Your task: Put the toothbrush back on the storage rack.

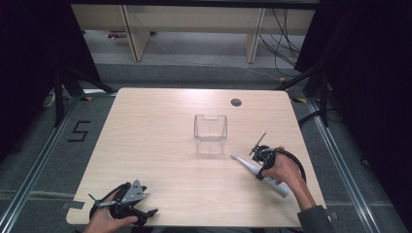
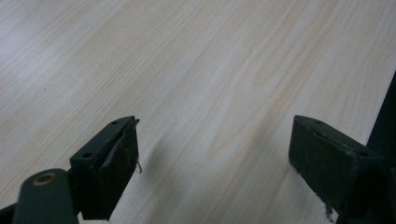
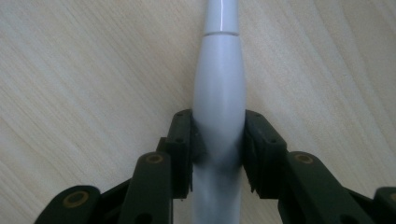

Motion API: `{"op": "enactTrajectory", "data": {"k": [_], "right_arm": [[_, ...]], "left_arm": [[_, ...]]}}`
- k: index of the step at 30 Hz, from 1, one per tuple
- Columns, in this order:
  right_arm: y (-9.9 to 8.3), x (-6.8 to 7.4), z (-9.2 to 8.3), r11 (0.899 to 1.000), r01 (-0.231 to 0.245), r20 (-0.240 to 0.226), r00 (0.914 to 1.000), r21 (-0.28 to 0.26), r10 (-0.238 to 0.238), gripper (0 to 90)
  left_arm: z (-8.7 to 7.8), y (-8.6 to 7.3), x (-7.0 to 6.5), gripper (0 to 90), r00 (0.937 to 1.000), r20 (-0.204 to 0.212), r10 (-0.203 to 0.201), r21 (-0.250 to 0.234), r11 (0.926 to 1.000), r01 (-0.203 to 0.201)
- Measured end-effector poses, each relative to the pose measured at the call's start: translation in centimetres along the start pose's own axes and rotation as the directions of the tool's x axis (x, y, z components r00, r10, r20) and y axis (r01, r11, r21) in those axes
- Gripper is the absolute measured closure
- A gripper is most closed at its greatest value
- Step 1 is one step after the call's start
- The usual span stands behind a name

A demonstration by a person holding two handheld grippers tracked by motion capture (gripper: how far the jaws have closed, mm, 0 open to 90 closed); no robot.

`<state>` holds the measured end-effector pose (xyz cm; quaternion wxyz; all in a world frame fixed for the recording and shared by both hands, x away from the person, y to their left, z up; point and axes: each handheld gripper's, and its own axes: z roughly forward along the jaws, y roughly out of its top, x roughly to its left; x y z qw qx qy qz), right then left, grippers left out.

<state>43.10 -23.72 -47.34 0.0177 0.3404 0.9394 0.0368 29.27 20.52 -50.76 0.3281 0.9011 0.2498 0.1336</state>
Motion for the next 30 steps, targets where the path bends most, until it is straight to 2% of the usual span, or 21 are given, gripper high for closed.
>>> {"op": "enactTrajectory", "data": {"k": [1,2,3,4,9,11,14,16,17,20,22,25,26,27,30], "right_arm": [[0.0,-0.1,0.1,1.000,0.023,0.011,0.9997,-0.004,-0.023,66.3],[0.0,0.0,0.2,1.000,0.007,0.011,0.9999,-0.007,-0.006,66.3],[0.2,0.0,0.0,1.000,-0.001,0.009,1.0000,0.013,0.001,66.4],[0.3,0.3,-0.1,0.999,-0.028,-0.003,0.9996,0.020,0.028,66.5],[0.4,0.1,0.0,0.999,0.018,0.015,0.9997,0.033,-0.019,66.7],[0.6,0.3,0.0,0.999,-0.006,0.024,0.9997,0.049,0.005,66.7],[0.7,0.3,-0.1,0.998,0.001,0.022,0.9997,0.055,-0.003,66.8],[0.6,0.2,0.0,0.999,0.001,0.023,0.9997,0.048,-0.002,66.8],[0.4,0.0,0.1,0.999,0.040,0.024,0.9989,0.025,-0.041,66.9],[0.3,0.2,-0.1,0.999,0.011,0.031,0.9994,0.040,-0.012,66.9],[0.2,0.1,-0.1,0.999,0.017,0.030,0.9994,0.030,-0.018,66.9],[-0.3,0.1,-0.1,1.000,-0.018,0.032,0.9993,0.001,0.018,66.9],[-0.4,-0.2,0.0,1.000,0.005,0.023,0.9997,-0.020,-0.004,67.0],[-0.4,0.1,-0.2,0.999,-0.036,0.021,0.9991,-0.007,0.036,67.0],[-0.8,0.0,-0.4,0.999,-0.030,0.025,0.9992,-0.038,0.031,67.0]], "left_arm": [[0.0,0.0,0.0,15.6,1.0000,0.000,-0.001,-0.001,1.0000,0.001],[0.0,0.0,0.0,15.6,1.0000,-0.001,-0.001,0.000,1.0000,0.001],[0.0,0.0,0.0,15.6,1.0000,-0.001,-0.001,0.000,1.0000,0.001],[0.0,0.0,0.0,15.6,1.0000,-0.001,-0.001,0.000,1.0000,0.001],[0.0,0.0,0.0,15.6,1.0000,-0.001,-0.001,0.000,1.0000,0.001],[0.0,0.0,0.0,15.6,1.0000,-0.001,-0.001,0.000,1.0000,0.001],[0.0,0.0,0.0,15.6,1.0000,0.000,0.000,0.000,1.0000,0.000],[0.0,0.0,0.0,15.6,1.0000,-0.001,0.000,0.000,1.0000,0.000],[0.0,0.0,0.0,15.6,1.0000,0.000,0.000,0.000,1.0000,0.000],[-0.1,0.0,0.0,15.6,1.0000,-0.001,0.000,-0.001,1.0000,0.000],[-0.1,0.0,0.0,15.6,1.0000,-0.001,-0.001,-0.001,1.0000,0.001],[0.0,0.0,0.0,15.6,1.0000,-0.001,-0.001,0.000,1.0000,0.001],[0.0,0.0,0.0,15.6,1.0000,0.000,-0.001,0.000,1.0000,0.001],[0.0,0.0,0.0,15.6,1.0000,0.000,-0.001,0.000,1.0000,0.001],[0.0,0.0,0.0,15.6,1.0000,0.000,-0.002,0.000,1.0000,0.002]]}}
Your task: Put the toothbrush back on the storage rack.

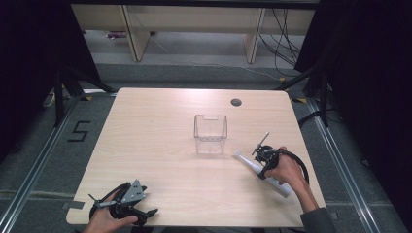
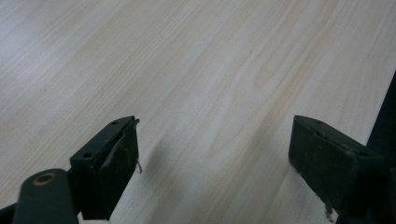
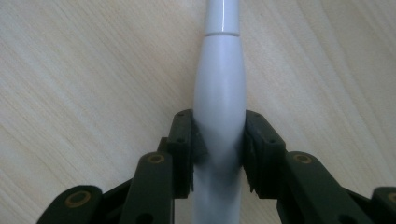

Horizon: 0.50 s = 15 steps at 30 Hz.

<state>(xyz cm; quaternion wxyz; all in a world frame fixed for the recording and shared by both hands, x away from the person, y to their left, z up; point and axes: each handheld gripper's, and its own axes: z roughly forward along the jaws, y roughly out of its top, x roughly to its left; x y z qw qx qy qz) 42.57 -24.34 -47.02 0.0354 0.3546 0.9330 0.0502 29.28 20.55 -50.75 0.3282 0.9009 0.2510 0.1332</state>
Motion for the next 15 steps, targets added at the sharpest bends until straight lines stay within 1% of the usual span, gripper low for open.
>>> {"op": "enactTrajectory", "data": {"k": [1,2,3,4,5,7,8,9,10,11,13,14,15], "right_arm": [[-0.2,0.1,-0.2,1.000,-0.013,0.016,0.9998,0.002,0.013,67.0],[-0.2,0.1,-0.2,1.000,-0.013,0.016,0.9998,0.002,0.013,67.0],[-0.3,-0.3,-0.6,0.999,0.025,0.009,0.9997,-0.032,-0.024,67.0],[-0.3,-0.3,-0.6,0.999,0.025,0.009,0.9997,-0.032,-0.024,67.0],[-0.5,-0.1,-1.0,0.999,-0.013,0.011,0.9999,-0.049,0.013,67.0],[-0.6,-0.3,-1.3,0.997,0.006,0.013,0.9999,-0.077,-0.005,67.1],[-0.7,-0.2,-1.5,0.996,-0.010,0.006,0.9999,-0.094,0.010,67.1],[-0.7,-0.2,-1.7,0.994,-0.010,0.009,0.9999,-0.107,0.011,67.1],[-0.7,-0.2,-1.7,0.994,-0.010,0.009,0.9999,-0.107,0.011,67.1],[-0.9,-0.3,-2.3,0.989,-0.018,0.027,0.9994,-0.146,0.022,67.1],[-1.1,-0.5,-2.9,0.983,-0.019,0.023,0.9995,-0.184,0.023,67.2],[-1.2,-0.5,-3.2,0.978,-0.049,0.021,0.9983,-0.202,0.054,67.1],[-1.3,-0.6,-3.4,0.974,-0.044,0.020,0.9986,-0.222,0.050,67.2]], "left_arm": [[0.0,0.0,0.0,15.6,1.0000,0.000,-0.001,0.000,1.0000,0.001],[0.0,0.0,0.0,15.6,1.0000,0.000,-0.001,0.000,1.0000,0.001],[0.0,0.0,0.0,15.6,1.0000,0.001,-0.008,-0.001,1.0000,0.008],[0.0,0.0,0.0,15.6,1.0000,0.000,-0.007,0.000,1.0000,0.007],[0.0,0.0,0.0,15.6,1.0000,0.000,-0.001,-0.001,1.0000,0.001],[0.0,0.0,0.0,15.6,0.9999,0.002,-0.014,0.000,0.9999,0.014],[0.0,0.0,0.0,15.6,1.0000,-0.002,-0.008,0.002,1.0000,0.008],[0.0,0.0,0.1,15.6,1.0000,-0.004,0.002,0.002,1.0000,-0.002],[0.0,0.0,0.1,15.6,1.0000,-0.004,0.002,0.002,1.0000,-0.002],[0.0,0.0,0.1,15.6,1.0000,-0.005,0.000,0.001,1.0000,0.000],[0.0,0.0,0.0,15.6,1.0000,-0.003,-0.002,0.001,1.0000,0.002],[0.0,0.0,0.0,15.5,1.0000,-0.003,-0.001,0.001,1.0000,0.001],[0.0,0.0,0.0,15.6,1.0000,-0.003,-0.001,0.002,1.0000,0.001]]}}
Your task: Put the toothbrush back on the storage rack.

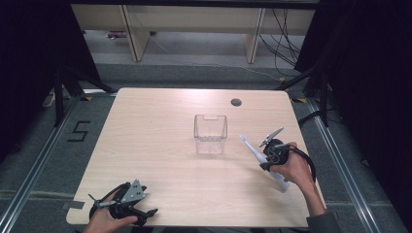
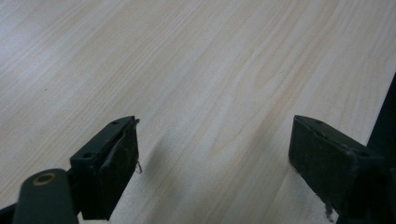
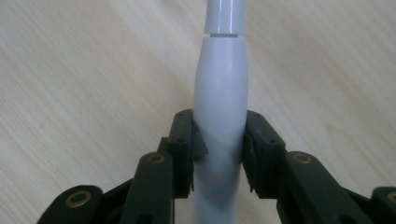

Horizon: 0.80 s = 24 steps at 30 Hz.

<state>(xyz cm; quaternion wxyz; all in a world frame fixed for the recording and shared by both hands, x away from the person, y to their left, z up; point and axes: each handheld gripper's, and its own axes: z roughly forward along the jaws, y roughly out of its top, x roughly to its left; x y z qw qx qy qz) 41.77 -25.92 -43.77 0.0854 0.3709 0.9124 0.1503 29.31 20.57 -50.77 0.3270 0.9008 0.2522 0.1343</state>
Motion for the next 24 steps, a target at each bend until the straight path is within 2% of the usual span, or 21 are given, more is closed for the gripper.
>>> {"op": "enactTrajectory", "data": {"k": [1,2,3,4,6,7,8,9,10,11,12,13,14,15,16,17,18,19,20,22,24], "right_arm": [[0.0,0.0,0.0,1.000,0.000,0.000,1.0000,0.000,0.000,67.2],[-0.1,-0.1,-0.8,0.999,-0.023,0.021,0.9995,-0.039,0.023,67.1],[-0.1,-0.1,-0.8,0.999,-0.023,0.021,0.9995,-0.039,0.023,67.1],[-0.3,-0.4,-1.5,0.993,-0.046,0.020,0.9986,-0.106,0.049,67.1],[-0.5,-0.5,-1.9,0.986,-0.084,0.014,0.9962,-0.142,0.086,67.1],[-0.6,-0.8,-2.1,0.981,-0.059,0.027,0.9975,-0.184,0.065,67.1],[-0.8,-1.1,-2.3,0.973,-0.055,0.038,0.9972,-0.223,0.065,67.1],[-0.8,-1.1,-2.4,0.968,-0.071,0.026,0.9965,-0.239,0.080,67.1],[-1.0,-1.4,-2.4,0.960,-0.050,0.040,0.9972,-0.277,0.063,67.1],[-1.0,-1.3,-2.7,0.960,-0.070,0.024,0.9966,-0.272,0.079,67.1],[-1.1,-1.4,-2.7,0.948,-0.084,0.021,0.9953,-0.306,0.095,67.1],[-1.1,-1.4,-2.7,0.948,-0.084,0.021,0.9953,-0.306,0.095,67.1],[-1.2,-1.4,-2.7,0.932,-0.111,0.005,0.9928,-0.345,0.120,67.1],[-1.3,-1.7,-2.7,0.930,-0.079,0.016,0.9957,-0.359,0.091,67.2],[-1.2,-1.6,-2.7,0.915,-0.107,0.008,0.9928,-0.389,0.120,67.1],[-1.2,-1.6,-2.7,0.915,-0.107,0.008,0.9928,-0.389,0.120,67.1],[-1.2,-1.8,-2.9,0.909,-0.107,0.001,0.9931,-0.402,0.117,67.1],[-1.2,-1.8,-2.9,0.899,-0.116,-0.003,0.9920,-0.422,0.126,67.1],[-1.2,-1.8,-2.9,0.894,-0.104,0.009,0.9928,-0.435,0.119,67.1],[-1.0,-1.7,-3.0,0.887,-0.126,-0.018,0.9911,-0.444,0.132,67.1],[-0.9,-1.8,-2.9,0.877,-0.107,-0.018,0.9935,-0.468,0.112,67.1]], "left_arm": [[0.0,0.0,0.0,15.6,1.0000,0.000,0.000,0.000,1.0000,0.000],[0.0,0.0,0.0,15.5,1.0000,0.000,-0.002,-0.001,1.0000,0.002],[0.0,0.0,0.0,15.6,1.0000,0.000,-0.002,-0.001,1.0000,0.002],[0.0,0.0,0.0,15.6,1.0000,0.000,-0.002,-0.001,1.0000,0.002],[0.0,0.0,0.0,15.6,1.0000,0.000,0.000,0.000,1.0000,0.000],[0.0,0.0,0.0,15.6,1.0000,-0.001,0.001,-0.001,1.0000,-0.001],[0.0,0.0,0.0,15.6,1.0000,-0.001,0.000,-0.001,1.0000,0.000],[0.0,0.0,0.0,15.5,1.0000,-0.002,0.001,-0.001,1.0000,-0.001],[0.0,0.0,0.0,15.5,1.0000,-0.002,0.001,-0.001,1.0000,-0.001],[0.0,0.0,0.0,15.5,1.0000,-0.002,0.001,-0.001,1.0000,-0.001],[0.0,0.0,0.0,15.6,1.0000,-0.001,-0.001,-0.003,1.0000,0.001],[0.0,0.0,0.0,15.6,1.0000,-0.001,-0.001,-0.003,1.0000,0.001],[0.0,0.0,0.0,15.5,1.0000,0.000,0.002,-0.001,1.0000,-0.002],[0.0,0.0,0.0,15.6,1.0000,0.001,-0.004,-0.001,1.0000,0.004],[-0.1,0.0,0.0,15.5,1.0000,0.001,0.001,-0.002,1.0000,-0.001],[-0.1,0.0,0.0,15.5,1.0000,0.001,0.001,-0.002,1.0000,-0.001],[-0.1,0.0,0.0,15.6,1.0000,0.000,0.003,-0.002,1.0000,-0.003],[-0.1,0.0,0.0,15.6,1.0000,0.001,0.002,-0.002,1.0000,-0.002],[-0.1,0.0,0.0,15.5,1.0000,0.001,0.002,-0.002,1.0000,-0.002],[0.0,0.0,-0.1,15.6,1.0000,0.003,-0.008,-0.002,1.0000,0.008],[0.0,0.0,-0.1,15.5,0.9999,0.003,-0.012,-0.004,0.9999,0.012]]}}
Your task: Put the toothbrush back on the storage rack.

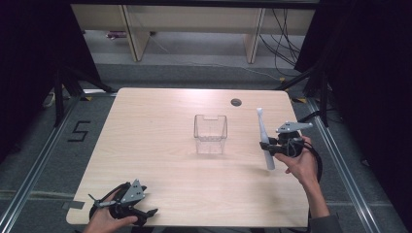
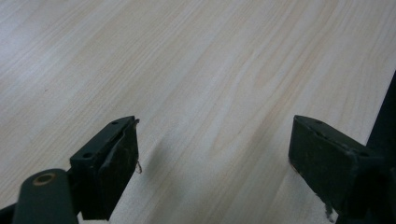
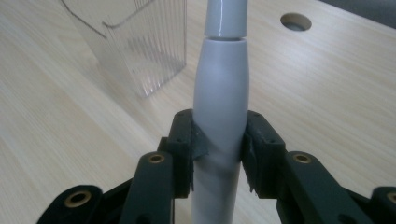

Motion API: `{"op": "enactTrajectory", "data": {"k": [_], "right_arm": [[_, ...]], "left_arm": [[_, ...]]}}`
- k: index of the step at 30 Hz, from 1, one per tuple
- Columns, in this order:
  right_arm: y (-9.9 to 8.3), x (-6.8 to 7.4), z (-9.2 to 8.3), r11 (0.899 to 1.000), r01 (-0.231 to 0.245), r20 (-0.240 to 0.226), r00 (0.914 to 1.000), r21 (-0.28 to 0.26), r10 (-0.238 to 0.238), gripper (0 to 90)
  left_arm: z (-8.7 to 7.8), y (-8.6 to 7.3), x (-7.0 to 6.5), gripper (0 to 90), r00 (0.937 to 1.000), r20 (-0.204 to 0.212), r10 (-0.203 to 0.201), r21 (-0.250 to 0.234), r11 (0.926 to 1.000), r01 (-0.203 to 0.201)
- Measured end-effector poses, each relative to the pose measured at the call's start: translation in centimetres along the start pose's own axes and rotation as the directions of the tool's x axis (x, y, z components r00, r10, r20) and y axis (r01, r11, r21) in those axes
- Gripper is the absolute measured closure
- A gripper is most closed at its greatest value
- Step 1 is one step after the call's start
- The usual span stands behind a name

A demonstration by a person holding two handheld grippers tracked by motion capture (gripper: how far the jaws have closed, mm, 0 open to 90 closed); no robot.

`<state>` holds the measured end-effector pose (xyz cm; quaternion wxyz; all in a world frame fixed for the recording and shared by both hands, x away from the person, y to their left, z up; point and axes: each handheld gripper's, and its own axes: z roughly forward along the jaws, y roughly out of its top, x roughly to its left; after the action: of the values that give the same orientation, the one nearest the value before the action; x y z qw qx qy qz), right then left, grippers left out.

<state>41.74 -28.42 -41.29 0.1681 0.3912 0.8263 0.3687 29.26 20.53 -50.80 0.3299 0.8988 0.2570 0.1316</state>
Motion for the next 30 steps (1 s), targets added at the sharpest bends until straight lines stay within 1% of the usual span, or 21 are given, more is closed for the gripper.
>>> {"op": "enactTrajectory", "data": {"k": [1,2,3,4,5,6,7,9,10,11,12,13,14,19,20,22,23,24,25,29,30], "right_arm": [[0.0,0.1,0.1,1.000,-0.009,0.001,1.0000,-0.023,0.009,67.1],[0.0,0.1,0.1,1.000,-0.009,0.001,1.0000,-0.023,0.009,67.1],[0.2,-0.1,0.2,0.999,0.020,-0.004,0.9998,-0.029,-0.020,67.2],[0.4,0.0,0.3,0.998,-0.001,-0.017,0.9999,-0.056,0.000,67.1],[0.4,0.0,0.3,0.998,-0.001,-0.017,0.9999,-0.056,0.000,67.1],[0.5,0.1,0.3,0.998,-0.025,-0.033,0.9992,-0.060,0.023,67.1],[0.7,0.0,0.4,0.997,-0.004,-0.017,0.9999,-0.077,0.003,67.2],[0.9,0.2,0.4,0.997,-0.032,-0.035,0.9990,-0.075,0.029,67.1],[1.1,0.1,0.6,0.994,-0.028,-0.038,0.9990,-0.107,0.024,67.1],[1.3,0.0,0.6,0.994,-0.018,-0.040,0.9991,-0.111,0.014,67.1],[1.4,0.2,0.6,0.993,-0.046,-0.051,0.9979,-0.106,0.041,67.1],[1.4,0.2,0.6,0.993,-0.046,-0.051,0.9979,-0.106,0.041,67.1],[1.5,0.0,0.7,0.992,-0.014,-0.036,0.9993,-0.122,0.009,67.1],[2.4,0.4,0.9,0.990,-0.034,-0.058,0.9980,-0.137,0.026,67.2],[2.6,0.2,0.9,0.989,-0.012,-0.050,0.9987,-0.151,0.005,67.1],[2.9,0.5,1.0,0.987,-0.039,-0.059,0.9978,-0.154,0.030,67.1],[3.1,0.3,1.1,0.985,-0.009,-0.055,0.9985,-0.174,0.000,67.1],[3.3,0.6,1.0,0.987,-0.038,-0.066,0.9975,-0.159,0.027,67.1],[3.5,0.5,1.0,0.986,-0.025,-0.068,0.9976,-0.166,0.014,67.1],[4.0,0.7,1.2,0.981,-0.035,-0.072,0.9972,-0.188,0.022,67.1],[4.2,0.6,1.4,0.980,-0.014,-0.062,0.9981,-0.200,0.001,67.1]], "left_arm": [[0.0,0.0,0.0,15.5,1.0000,0.002,0.003,0.003,1.0000,-0.003],[0.0,0.0,0.0,15.5,1.0000,0.002,0.003,0.003,1.0000,-0.003],[-0.1,0.1,0.1,15.5,0.9998,-0.001,0.020,0.002,0.9998,-0.020],[-0.1,0.1,0.1,15.6,0.9997,-0.004,0.024,0.005,0.9997,-0.024],[-0.1,0.1,0.1,15.6,0.9997,-0.004,0.024,0.005,0.9997,-0.024],[0.0,0.0,-0.1,15.6,1.0000,-0.007,-0.002,-0.011,0.9999,0.002],[-0.1,0.0,0.0,15.6,0.9998,-0.009,0.015,-0.010,0.9998,-0.015],[-0.1,0.0,0.0,15.6,0.9999,-0.010,0.010,-0.012,0.9999,-0.010],[-0.1,0.0,0.0,15.6,0.9999,-0.009,0.012,-0.013,0.9998,-0.012],[-0.2,0.1,0.1,15.6,0.9999,-0.005,0.016,-0.002,0.9999,-0.016],[-0.2,0.1,0.1,15.6,0.9998,-0.005,0.017,-0.004,0.9998,-0.017],[-0.2,0.1,0.1,15.6,0.9998,-0.005,0.017,-0.004,0.9998,-0.017],[-0.2,0.1,0.1,15.6,0.9999,-0.005,0.016,-0.004,0.9999,-0.016],[-0.1,0.0,0.1,15.6,0.9999,-0.013,0.008,-0.017,0.9998,-0.008],[-0.1,0.0,0.1,15.6,0.9999,-0.007,0.011,-0.014,0.9998,-0.011],[-0.2,0.1,0.1,15.6,0.9999,-0.008,0.014,-0.009,0.9999,-0.014],[-0.2,0.1,0.2,15.6,0.9999,-0.009,0.014,-0.009,0.9999,-0.014],[-0.3,0.1,0.2,15.6,0.9997,-0.011,0.020,-0.006,0.9998,-0.020],[-0.2,0.1,0.2,15.6,0.9999,-0.008,0.012,-0.012,0.9999,-0.012],[-0.2,0.1,0.2,15.6,0.9999,-0.009,0.011,-0.009,0.9999,-0.011],[-0.2,0.0,0.2,15.6,0.9999,-0.008,0.012,-0.010,0.9999,-0.013]]}}
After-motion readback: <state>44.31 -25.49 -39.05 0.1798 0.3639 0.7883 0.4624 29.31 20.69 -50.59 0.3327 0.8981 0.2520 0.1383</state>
